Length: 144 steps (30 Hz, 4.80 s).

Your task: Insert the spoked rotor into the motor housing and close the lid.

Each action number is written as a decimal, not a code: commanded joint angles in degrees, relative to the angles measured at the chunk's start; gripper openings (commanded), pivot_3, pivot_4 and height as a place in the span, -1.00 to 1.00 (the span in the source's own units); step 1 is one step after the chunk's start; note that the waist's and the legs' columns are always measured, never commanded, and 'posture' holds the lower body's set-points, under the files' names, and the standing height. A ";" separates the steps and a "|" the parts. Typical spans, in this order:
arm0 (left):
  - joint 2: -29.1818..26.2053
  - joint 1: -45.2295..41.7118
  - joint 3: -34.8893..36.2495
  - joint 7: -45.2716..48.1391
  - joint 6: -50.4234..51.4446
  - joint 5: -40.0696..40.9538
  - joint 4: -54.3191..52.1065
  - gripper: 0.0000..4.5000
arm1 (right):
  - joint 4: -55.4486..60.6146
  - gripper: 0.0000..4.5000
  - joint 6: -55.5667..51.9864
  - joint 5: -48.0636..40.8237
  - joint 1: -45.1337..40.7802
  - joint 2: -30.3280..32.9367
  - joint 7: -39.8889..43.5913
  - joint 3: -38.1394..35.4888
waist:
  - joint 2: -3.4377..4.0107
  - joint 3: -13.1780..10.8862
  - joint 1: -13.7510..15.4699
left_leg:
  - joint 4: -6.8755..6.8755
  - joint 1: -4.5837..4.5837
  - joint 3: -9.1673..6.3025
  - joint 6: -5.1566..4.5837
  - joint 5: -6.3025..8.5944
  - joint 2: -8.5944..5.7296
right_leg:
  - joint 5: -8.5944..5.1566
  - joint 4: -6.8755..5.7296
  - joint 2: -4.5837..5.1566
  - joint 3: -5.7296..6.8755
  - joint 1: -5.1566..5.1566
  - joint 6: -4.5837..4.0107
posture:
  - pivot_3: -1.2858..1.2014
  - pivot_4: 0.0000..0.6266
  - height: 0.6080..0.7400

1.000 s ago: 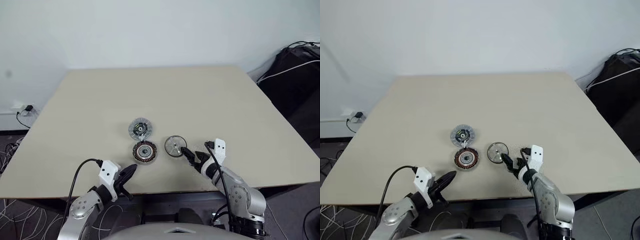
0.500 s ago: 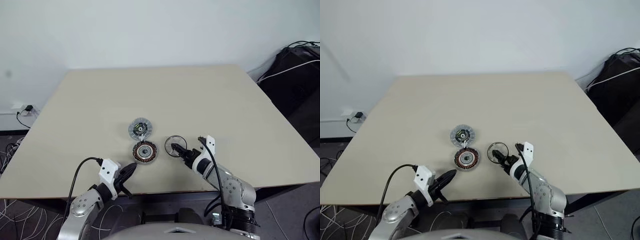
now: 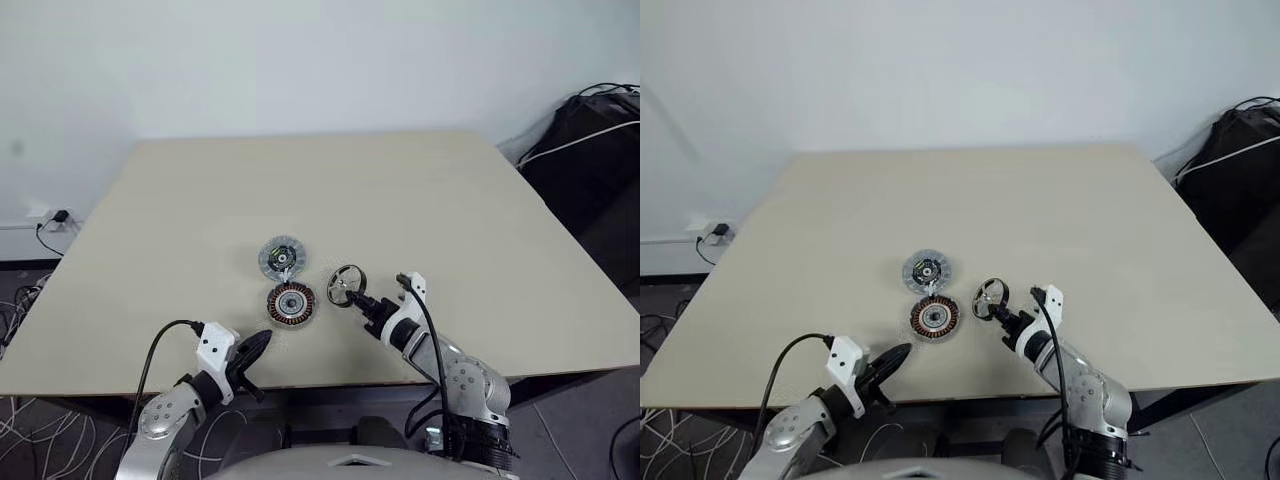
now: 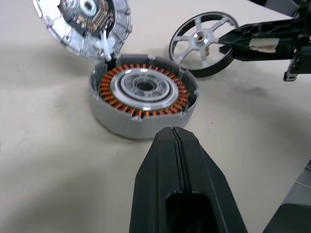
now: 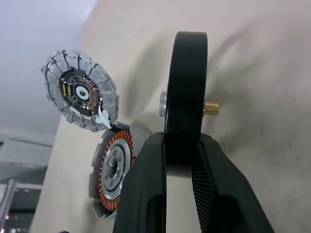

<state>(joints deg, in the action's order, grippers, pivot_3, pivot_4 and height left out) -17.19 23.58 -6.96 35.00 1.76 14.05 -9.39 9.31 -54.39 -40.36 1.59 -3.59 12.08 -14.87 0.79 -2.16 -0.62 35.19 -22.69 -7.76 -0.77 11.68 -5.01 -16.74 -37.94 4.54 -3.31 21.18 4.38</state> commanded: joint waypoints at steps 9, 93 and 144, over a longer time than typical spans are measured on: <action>-0.42 -1.08 0.42 -1.03 2.00 0.52 -3.79 -1.00 | 8.33 -0.82 1.62 -10.13 0.28 -1.01 0.80 -0.50 | 0.09 -0.06 -0.65 | -0.05 -0.20 0.00 0.00 0.00 0.03 | 0.00 0.00 -0.06 -0.02 0.26 0.00 | 0.03 -1.00 1.00; -0.91 3.17 1.85 -0.95 -0.94 0.30 -3.01 -1.00 | -15.85 0.06 4.44 -12.93 -11.38 -4.38 9.34 15.80 | 0.02 -0.05 -0.88 | -0.05 -0.16 0.02 0.00 0.00 0.02 | 0.03 -0.02 -0.17 -0.02 0.25 0.00 | 0.03 -1.00 1.00; -0.19 1.71 -0.05 -1.87 3.94 0.85 -6.68 -1.00 | 13.68 0.10 2.54 19.10 -10.66 8.02 4.31 34.50 | -0.45 0.13 0.00 | 0.03 -0.13 0.02 0.00 0.00 0.04 | 0.05 -0.04 -0.13 -0.01 0.18 0.05 | 0.03 -1.00 1.00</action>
<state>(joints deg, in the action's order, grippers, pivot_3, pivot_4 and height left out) -17.43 25.84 -7.29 33.32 5.84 14.16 -13.46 22.38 -49.62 -19.72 -7.69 5.63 17.67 21.58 0.35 -2.03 -0.63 35.23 -22.82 -7.74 -0.76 11.68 -4.97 -16.69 -37.99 4.39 -3.32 21.36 4.42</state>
